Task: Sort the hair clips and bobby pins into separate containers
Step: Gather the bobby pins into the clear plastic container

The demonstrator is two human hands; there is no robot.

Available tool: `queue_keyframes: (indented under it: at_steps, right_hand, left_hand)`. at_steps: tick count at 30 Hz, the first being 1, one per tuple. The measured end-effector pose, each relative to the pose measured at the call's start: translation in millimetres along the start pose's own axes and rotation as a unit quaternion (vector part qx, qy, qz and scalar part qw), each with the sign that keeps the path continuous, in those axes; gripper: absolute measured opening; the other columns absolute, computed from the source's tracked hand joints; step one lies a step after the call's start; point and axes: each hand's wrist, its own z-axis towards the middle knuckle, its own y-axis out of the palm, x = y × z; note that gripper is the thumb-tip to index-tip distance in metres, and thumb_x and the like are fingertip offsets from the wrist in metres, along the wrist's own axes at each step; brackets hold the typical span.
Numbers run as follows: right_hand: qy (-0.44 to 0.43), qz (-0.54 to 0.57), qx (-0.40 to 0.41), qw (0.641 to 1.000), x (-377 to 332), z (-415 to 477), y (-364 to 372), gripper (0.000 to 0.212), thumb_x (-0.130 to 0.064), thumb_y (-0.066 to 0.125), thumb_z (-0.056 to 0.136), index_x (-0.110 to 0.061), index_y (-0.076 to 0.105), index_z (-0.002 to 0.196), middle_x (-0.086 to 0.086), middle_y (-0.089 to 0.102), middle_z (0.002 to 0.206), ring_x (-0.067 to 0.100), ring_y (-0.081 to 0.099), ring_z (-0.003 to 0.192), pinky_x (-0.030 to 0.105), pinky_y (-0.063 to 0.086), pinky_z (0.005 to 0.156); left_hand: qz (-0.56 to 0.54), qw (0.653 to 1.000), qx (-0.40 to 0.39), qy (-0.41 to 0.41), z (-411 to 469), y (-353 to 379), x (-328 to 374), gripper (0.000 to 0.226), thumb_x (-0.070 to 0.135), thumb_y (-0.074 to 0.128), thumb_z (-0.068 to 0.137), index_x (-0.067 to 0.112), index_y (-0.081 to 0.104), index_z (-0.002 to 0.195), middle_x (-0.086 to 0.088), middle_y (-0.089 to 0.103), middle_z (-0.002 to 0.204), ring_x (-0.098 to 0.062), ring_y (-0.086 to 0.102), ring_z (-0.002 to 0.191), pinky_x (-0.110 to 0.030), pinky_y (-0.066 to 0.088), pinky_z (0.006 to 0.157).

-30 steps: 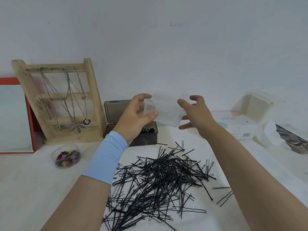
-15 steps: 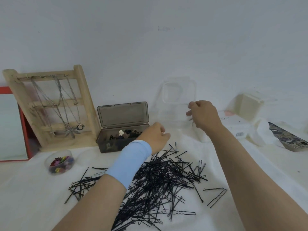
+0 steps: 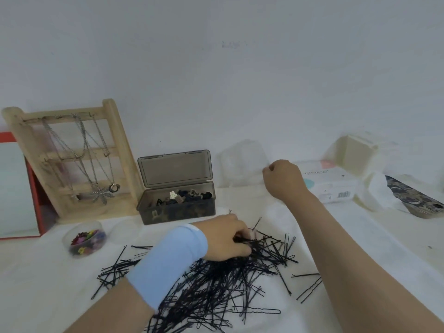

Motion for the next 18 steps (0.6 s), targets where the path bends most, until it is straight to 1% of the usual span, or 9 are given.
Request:
queue_keyframes:
  at_steps: [3, 4, 6, 8, 10, 11, 14, 16, 18]
  right_hand:
    - [0.017, -0.006, -0.067, 0.998, -4.5, -4.0, 3.3, 0.029, -0.015, 0.042, 0.097, -0.005, 0.054, 0.072, 0.011, 0.064, 0.061, 0.021, 0.060, 0.037, 0.022, 0.045, 0.044]
    - [0.023, -0.008, -0.085, 0.996, -5.1, -5.9, 4.5, 0.030, -0.017, 0.043, 0.098, -0.004, 0.055, 0.073, 0.014, 0.068, 0.064, 0.019, 0.060, 0.034, 0.024, 0.050, 0.047]
    - [0.027, -0.020, -0.098, 0.995, -6.2, -9.4, 5.2, 0.038, -0.028, 0.048, 0.100, -0.002, 0.056, 0.074, 0.016, 0.071, 0.067, 0.021, 0.063, 0.039, 0.030, 0.057, 0.058]
    - [0.026, -0.038, -0.089, 0.995, -7.8, -11.0, 2.9, 0.044, -0.036, 0.051, 0.100, -0.002, 0.054, 0.072, 0.016, 0.070, 0.067, 0.025, 0.066, 0.048, 0.034, 0.060, 0.064]
    - [0.026, -0.078, -0.064, 0.995, -9.8, -11.7, -0.5, 0.048, -0.042, 0.051, 0.099, -0.004, 0.052, 0.070, 0.014, 0.067, 0.070, 0.029, 0.068, 0.065, 0.037, 0.060, 0.069]
    - [0.030, -0.100, -0.046, 0.993, -9.9, -11.7, -1.0, 0.051, -0.047, 0.048, 0.099, -0.006, 0.052, 0.069, 0.012, 0.066, 0.072, 0.030, 0.068, 0.070, 0.036, 0.058, 0.070]
    - [0.045, -0.101, -0.001, 0.994, -6.1, -9.1, 2.5, 0.060, -0.058, 0.036, 0.099, -0.009, 0.056, 0.071, 0.009, 0.069, 0.077, 0.029, 0.068, 0.073, 0.033, 0.056, 0.071]
    - [0.057, -0.052, 0.003, 0.997, -2.2, -5.3, 4.2, 0.061, -0.057, 0.039, 0.098, -0.005, 0.061, 0.075, 0.010, 0.071, 0.073, 0.028, 0.069, 0.069, 0.036, 0.058, 0.069]
    - [0.052, -0.033, 0.003, 0.998, 0.1, -4.9, 4.7, 0.052, -0.048, 0.053, 0.095, -0.002, 0.061, 0.072, 0.009, 0.067, 0.064, 0.026, 0.065, 0.060, 0.031, 0.053, 0.056]
  left_hand:
    - [-0.072, 0.997, 0.022, 0.004, -17.6, -2.5, -8.6, 0.032, 0.045, 0.053, 0.097, 0.034, 0.061, 0.126, 0.014, 0.055, 0.123, -0.005, 0.053, 0.108, -0.022, 0.041, 0.097]
    - [-0.095, 0.994, 0.045, 0.004, -18.6, -2.5, -12.7, 0.030, 0.043, 0.053, 0.097, 0.034, 0.062, 0.124, 0.015, 0.057, 0.121, -0.004, 0.054, 0.109, -0.024, 0.042, 0.099]
    - [-0.103, 0.989, 0.106, -0.001, -14.4, -0.4, -23.0, 0.029, 0.041, 0.051, 0.098, 0.033, 0.062, 0.124, 0.014, 0.055, 0.122, -0.007, 0.052, 0.115, -0.028, 0.040, 0.105]
    - [-0.080, 0.987, 0.135, -0.019, -7.9, 3.4, -30.8, 0.035, 0.038, 0.048, 0.100, 0.030, 0.055, 0.134, 0.010, 0.050, 0.133, -0.010, 0.046, 0.127, -0.029, 0.033, 0.110]
    - [-0.048, 0.992, 0.110, -0.031, -0.8, 7.9, -33.3, 0.047, 0.040, 0.046, 0.101, 0.027, 0.042, 0.146, 0.007, 0.038, 0.151, -0.013, 0.034, 0.140, -0.031, 0.025, 0.117]
    - [-0.031, 0.995, 0.088, -0.035, 2.5, 10.3, -33.1, 0.053, 0.042, 0.045, 0.101, 0.027, 0.035, 0.151, 0.006, 0.029, 0.158, -0.015, 0.025, 0.145, -0.032, 0.020, 0.119]
    - [-0.001, 0.998, 0.029, -0.048, 10.4, 14.2, -28.8, 0.062, 0.049, 0.037, 0.102, 0.027, 0.017, 0.157, 0.006, 0.009, 0.165, -0.017, 0.009, 0.151, -0.035, 0.009, 0.121]
    - [0.006, 0.999, 0.012, -0.053, 13.9, 16.3, -26.1, 0.062, 0.051, 0.033, 0.102, 0.026, 0.017, 0.157, 0.005, 0.008, 0.165, -0.018, 0.007, 0.151, -0.035, 0.008, 0.121]
    - [-0.001, 0.998, 0.036, -0.053, 14.3, 16.9, -25.1, 0.058, 0.052, 0.036, 0.101, 0.026, 0.030, 0.153, 0.004, 0.022, 0.160, -0.019, 0.017, 0.148, -0.038, 0.017, 0.120]
